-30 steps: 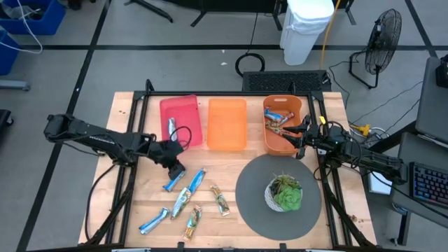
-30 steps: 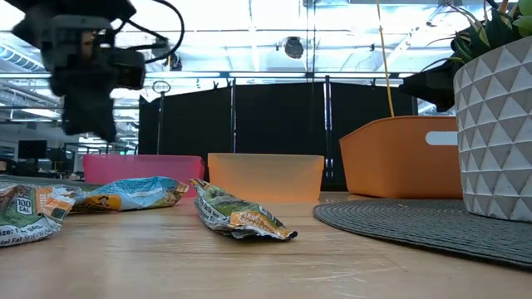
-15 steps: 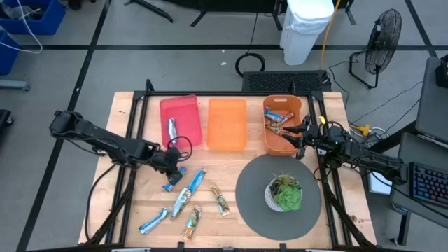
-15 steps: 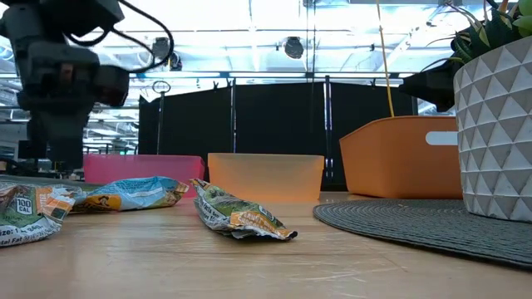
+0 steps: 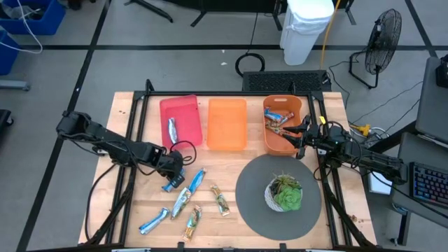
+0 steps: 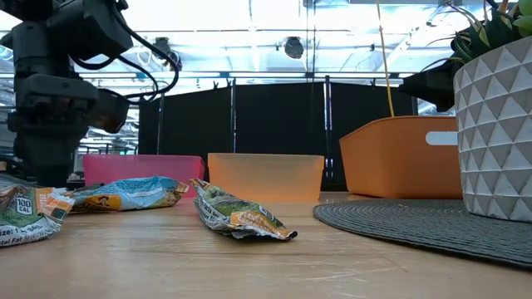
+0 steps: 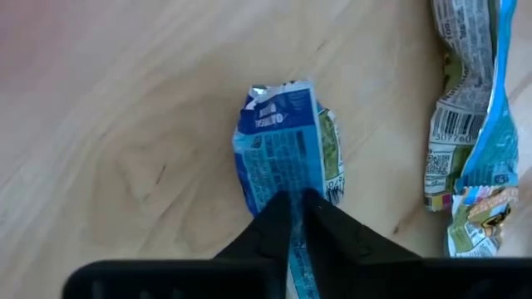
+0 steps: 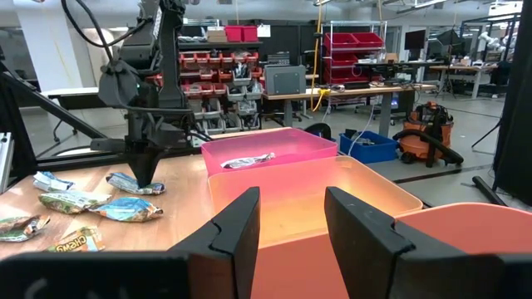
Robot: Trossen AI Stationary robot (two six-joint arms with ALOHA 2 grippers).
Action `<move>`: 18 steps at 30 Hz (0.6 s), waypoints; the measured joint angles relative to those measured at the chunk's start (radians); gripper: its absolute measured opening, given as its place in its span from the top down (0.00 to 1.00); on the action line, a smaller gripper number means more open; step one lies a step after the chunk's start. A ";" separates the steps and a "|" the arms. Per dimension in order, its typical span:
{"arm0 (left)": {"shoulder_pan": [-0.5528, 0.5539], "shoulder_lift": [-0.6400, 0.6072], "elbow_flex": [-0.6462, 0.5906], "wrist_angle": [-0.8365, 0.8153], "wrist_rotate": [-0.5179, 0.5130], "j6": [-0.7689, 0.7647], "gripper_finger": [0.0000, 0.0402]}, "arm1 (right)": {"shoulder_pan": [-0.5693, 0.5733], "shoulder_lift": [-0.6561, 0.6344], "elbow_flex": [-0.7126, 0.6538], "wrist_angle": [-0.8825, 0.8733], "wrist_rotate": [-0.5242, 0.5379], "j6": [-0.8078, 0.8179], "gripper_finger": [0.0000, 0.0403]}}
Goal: Pick and place Granola Bars by type
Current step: Put the top blue granola bar into the pink bin
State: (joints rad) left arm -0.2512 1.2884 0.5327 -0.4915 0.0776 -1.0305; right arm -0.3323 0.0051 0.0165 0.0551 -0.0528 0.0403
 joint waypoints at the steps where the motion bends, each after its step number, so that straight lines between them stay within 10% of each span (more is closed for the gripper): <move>1: 0.000 0.000 0.000 0.000 -0.001 0.005 0.87 | 0.000 0.000 0.000 0.000 0.000 0.000 0.68; 18: 0.000 0.001 0.000 0.026 -0.037 0.067 0.63 | 0.000 0.000 0.000 0.000 0.000 0.000 0.68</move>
State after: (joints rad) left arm -0.2516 1.2892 0.5327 -0.4654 0.0408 -0.9634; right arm -0.3324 0.0049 0.0164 0.0551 -0.0527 0.0404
